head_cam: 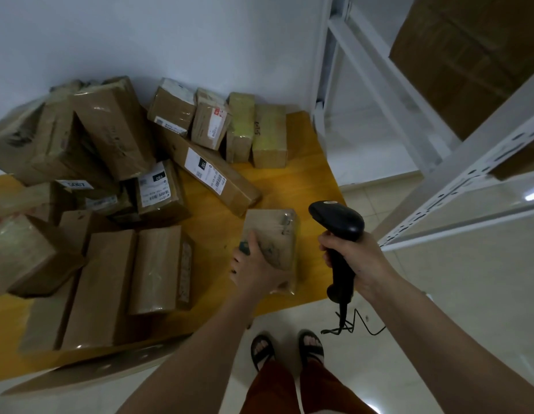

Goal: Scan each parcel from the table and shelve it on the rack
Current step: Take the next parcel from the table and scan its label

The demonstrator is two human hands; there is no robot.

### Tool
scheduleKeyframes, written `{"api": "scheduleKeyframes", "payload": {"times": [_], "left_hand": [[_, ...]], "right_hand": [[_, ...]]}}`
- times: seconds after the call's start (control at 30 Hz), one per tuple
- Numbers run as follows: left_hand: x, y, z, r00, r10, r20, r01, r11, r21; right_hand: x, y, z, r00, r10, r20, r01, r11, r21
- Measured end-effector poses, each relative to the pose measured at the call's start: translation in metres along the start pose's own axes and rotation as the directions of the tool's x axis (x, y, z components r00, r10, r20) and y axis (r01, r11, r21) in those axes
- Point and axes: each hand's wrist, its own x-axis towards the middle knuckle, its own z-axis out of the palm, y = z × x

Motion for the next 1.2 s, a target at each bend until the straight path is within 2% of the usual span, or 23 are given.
{"api": "scheduleKeyframes", "payload": {"times": [0.03,0.07,0.1,0.13,0.17,0.37,0.5,0.57,0.67,0.73,0.8,0.87,0.97,1.2], "left_hand": [[0.005,-0.007,-0.01,0.996,0.013,0.085,0.004,0.98,-0.197],[0.009,-0.015,-0.02,0.981,0.05,0.186,0.039,0.895,-0.443],[0.011,-0.023,-0.029,0.956,0.1,0.275,0.107,0.756,-0.645],[0.011,-0.028,-0.036,0.925,0.145,0.351,0.187,0.63,-0.754],[0.01,-0.033,-0.041,0.901,0.164,0.401,0.247,0.567,-0.786],[0.015,-0.056,-0.041,0.84,0.167,0.516,0.333,0.592,-0.734],[0.017,-0.068,-0.047,0.877,0.08,0.474,0.336,0.604,-0.723],[0.018,-0.067,-0.051,0.897,0.052,0.439,0.288,0.685,-0.669],[0.016,-0.049,-0.051,0.959,-0.001,0.283,0.142,0.866,-0.48],[0.004,-0.028,-0.044,0.998,0.052,0.039,-0.043,0.98,-0.196],[-0.011,-0.007,-0.033,0.981,0.139,-0.133,-0.127,0.988,0.091],[-0.017,0.005,-0.017,0.982,0.121,-0.143,-0.094,0.979,0.183],[-0.012,0.005,-0.002,0.993,0.024,-0.114,-0.005,0.987,0.158],[0.003,-0.012,-0.019,0.99,-0.102,-0.102,0.091,0.99,-0.106]], "right_hand": [[0.001,0.0,0.0,1.0,0.002,-0.008,-0.002,1.0,0.003],[0.002,-0.001,0.0,1.0,0.004,-0.014,-0.004,1.0,0.006],[0.002,-0.001,0.0,1.0,0.004,-0.015,-0.004,1.0,0.009],[0.003,-0.002,0.002,1.0,0.003,-0.011,-0.003,1.0,0.01],[0.002,-0.002,0.004,1.0,0.0,-0.002,0.0,1.0,0.009],[0.002,0.002,0.014,0.999,0.006,0.054,-0.006,1.0,-0.011],[0.002,0.003,0.017,0.998,0.022,0.051,-0.022,1.0,-0.017],[0.002,0.002,0.019,0.999,0.021,0.049,-0.02,1.0,-0.021],[0.001,0.0,0.023,0.998,0.017,0.059,-0.015,1.0,-0.02],[0.001,-0.001,0.024,0.998,0.013,0.066,-0.012,1.0,-0.024],[0.002,-0.003,0.025,0.998,0.017,0.059,-0.016,0.999,-0.028],[0.002,-0.004,0.024,0.998,0.023,0.053,-0.021,0.999,-0.03],[0.002,-0.006,0.021,0.998,0.028,0.058,-0.026,0.999,-0.029],[0.002,-0.004,0.01,0.998,0.05,0.032,-0.05,0.999,-0.022]]}}
